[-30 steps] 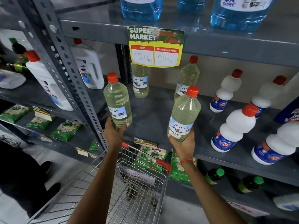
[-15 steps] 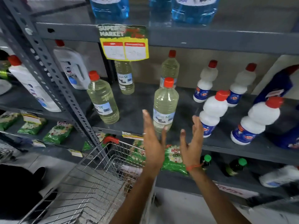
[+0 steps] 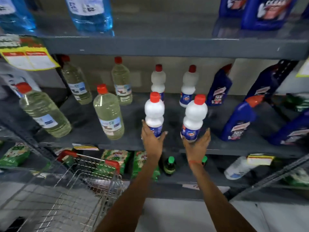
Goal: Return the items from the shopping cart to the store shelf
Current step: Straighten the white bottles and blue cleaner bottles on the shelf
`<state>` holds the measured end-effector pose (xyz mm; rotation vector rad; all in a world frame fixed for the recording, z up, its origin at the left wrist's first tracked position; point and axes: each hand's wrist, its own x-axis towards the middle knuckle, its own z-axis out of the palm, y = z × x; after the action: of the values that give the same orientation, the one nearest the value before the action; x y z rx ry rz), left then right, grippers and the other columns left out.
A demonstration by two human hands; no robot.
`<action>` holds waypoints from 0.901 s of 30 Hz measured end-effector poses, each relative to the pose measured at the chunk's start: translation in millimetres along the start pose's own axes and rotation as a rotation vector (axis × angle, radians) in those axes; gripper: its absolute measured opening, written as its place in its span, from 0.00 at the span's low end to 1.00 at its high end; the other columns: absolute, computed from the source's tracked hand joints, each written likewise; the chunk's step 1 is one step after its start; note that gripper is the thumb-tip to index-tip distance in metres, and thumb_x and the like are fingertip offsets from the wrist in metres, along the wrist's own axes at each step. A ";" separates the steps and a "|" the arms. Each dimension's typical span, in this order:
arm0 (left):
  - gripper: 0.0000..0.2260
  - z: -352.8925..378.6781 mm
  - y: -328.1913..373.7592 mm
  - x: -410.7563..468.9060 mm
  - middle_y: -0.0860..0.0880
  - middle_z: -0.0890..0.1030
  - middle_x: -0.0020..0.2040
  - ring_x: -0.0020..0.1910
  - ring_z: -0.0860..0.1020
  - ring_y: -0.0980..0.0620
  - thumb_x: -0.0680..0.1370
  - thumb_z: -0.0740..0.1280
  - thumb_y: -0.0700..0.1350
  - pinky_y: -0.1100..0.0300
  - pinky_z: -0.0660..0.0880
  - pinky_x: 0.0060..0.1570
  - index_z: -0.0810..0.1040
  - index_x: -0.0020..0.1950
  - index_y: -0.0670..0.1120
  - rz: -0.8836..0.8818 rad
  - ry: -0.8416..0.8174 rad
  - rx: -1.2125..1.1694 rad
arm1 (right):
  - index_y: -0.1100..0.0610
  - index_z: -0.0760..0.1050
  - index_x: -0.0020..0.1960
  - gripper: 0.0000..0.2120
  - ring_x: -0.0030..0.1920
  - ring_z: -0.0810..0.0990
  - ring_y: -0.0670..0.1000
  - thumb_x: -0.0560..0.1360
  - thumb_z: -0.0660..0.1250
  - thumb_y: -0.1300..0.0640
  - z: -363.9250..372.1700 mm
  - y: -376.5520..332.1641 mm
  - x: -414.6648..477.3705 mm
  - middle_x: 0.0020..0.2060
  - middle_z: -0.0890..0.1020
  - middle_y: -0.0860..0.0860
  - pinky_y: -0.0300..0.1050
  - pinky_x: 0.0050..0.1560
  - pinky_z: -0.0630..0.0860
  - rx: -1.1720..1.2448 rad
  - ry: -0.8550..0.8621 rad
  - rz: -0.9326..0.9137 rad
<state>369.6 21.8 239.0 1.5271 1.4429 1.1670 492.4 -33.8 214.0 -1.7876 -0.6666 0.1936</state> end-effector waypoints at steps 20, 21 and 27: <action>0.48 11.2 12.7 -20.1 0.37 0.47 0.78 0.78 0.47 0.43 0.71 0.71 0.57 0.53 0.50 0.75 0.43 0.75 0.37 0.236 0.178 0.187 | 0.64 0.63 0.71 0.32 0.68 0.71 0.57 0.71 0.72 0.59 -33.3 -14.0 2.9 0.67 0.71 0.61 0.49 0.67 0.70 0.034 -0.018 -0.164; 0.47 13.7 16.8 -26.3 0.37 0.46 0.78 0.78 0.45 0.44 0.73 0.69 0.58 0.54 0.49 0.76 0.42 0.75 0.37 0.301 0.200 0.215 | 0.64 0.63 0.71 0.29 0.67 0.71 0.56 0.74 0.69 0.58 -41.3 -17.5 2.7 0.67 0.71 0.60 0.48 0.68 0.69 0.034 0.010 -0.217; 0.37 55.2 51.4 -75.4 0.41 0.47 0.78 0.78 0.46 0.47 0.79 0.60 0.55 0.54 0.51 0.77 0.43 0.76 0.40 0.591 0.077 0.232 | 0.67 0.68 0.66 0.18 0.66 0.68 0.56 0.77 0.61 0.64 -102.5 -12.2 27.2 0.63 0.72 0.64 0.39 0.70 0.63 -0.026 0.205 -0.391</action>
<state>441.7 -54.3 258.9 2.1871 1.2393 1.4393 557.1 -102.2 264.2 -1.6378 -0.8550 -0.2602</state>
